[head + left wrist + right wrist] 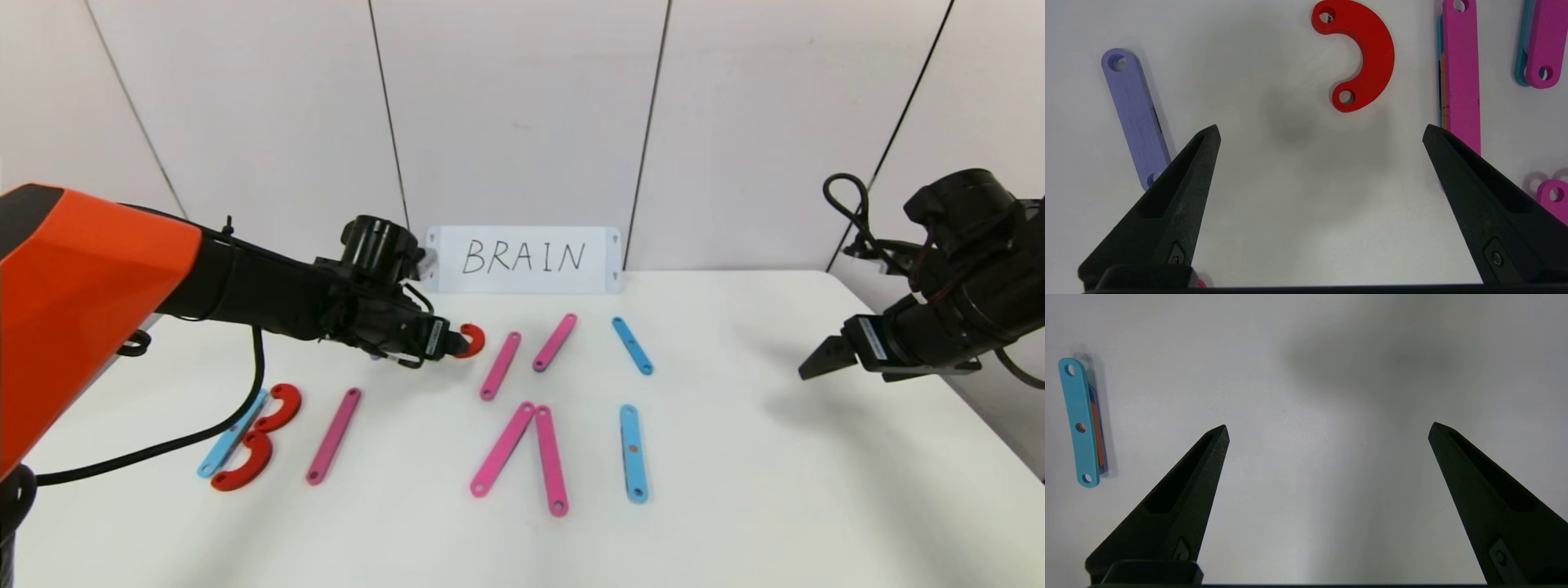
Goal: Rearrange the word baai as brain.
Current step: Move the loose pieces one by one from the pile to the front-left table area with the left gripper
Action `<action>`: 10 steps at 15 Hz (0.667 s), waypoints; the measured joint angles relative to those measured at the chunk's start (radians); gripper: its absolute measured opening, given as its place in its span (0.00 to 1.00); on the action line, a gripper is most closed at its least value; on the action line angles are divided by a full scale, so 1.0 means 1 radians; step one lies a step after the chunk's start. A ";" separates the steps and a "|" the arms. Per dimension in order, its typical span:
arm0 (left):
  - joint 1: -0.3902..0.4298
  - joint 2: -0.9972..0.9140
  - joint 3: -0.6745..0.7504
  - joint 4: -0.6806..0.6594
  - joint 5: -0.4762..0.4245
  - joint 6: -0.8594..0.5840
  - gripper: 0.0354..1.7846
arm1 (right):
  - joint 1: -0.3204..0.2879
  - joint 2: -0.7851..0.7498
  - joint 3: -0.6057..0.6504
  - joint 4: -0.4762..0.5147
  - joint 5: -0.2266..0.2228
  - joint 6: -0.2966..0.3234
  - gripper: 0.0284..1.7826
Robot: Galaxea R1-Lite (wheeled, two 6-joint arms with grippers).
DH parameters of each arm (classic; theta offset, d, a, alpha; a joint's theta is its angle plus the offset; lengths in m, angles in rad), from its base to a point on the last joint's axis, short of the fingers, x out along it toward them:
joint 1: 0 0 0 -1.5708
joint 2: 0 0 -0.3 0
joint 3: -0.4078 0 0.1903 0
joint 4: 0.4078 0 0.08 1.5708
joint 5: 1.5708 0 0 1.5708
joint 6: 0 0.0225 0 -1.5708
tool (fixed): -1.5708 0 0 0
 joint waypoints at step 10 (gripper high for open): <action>-0.054 0.094 -0.147 0.069 -0.002 -0.022 0.97 | -0.003 0.010 0.000 -0.002 -0.001 0.000 0.96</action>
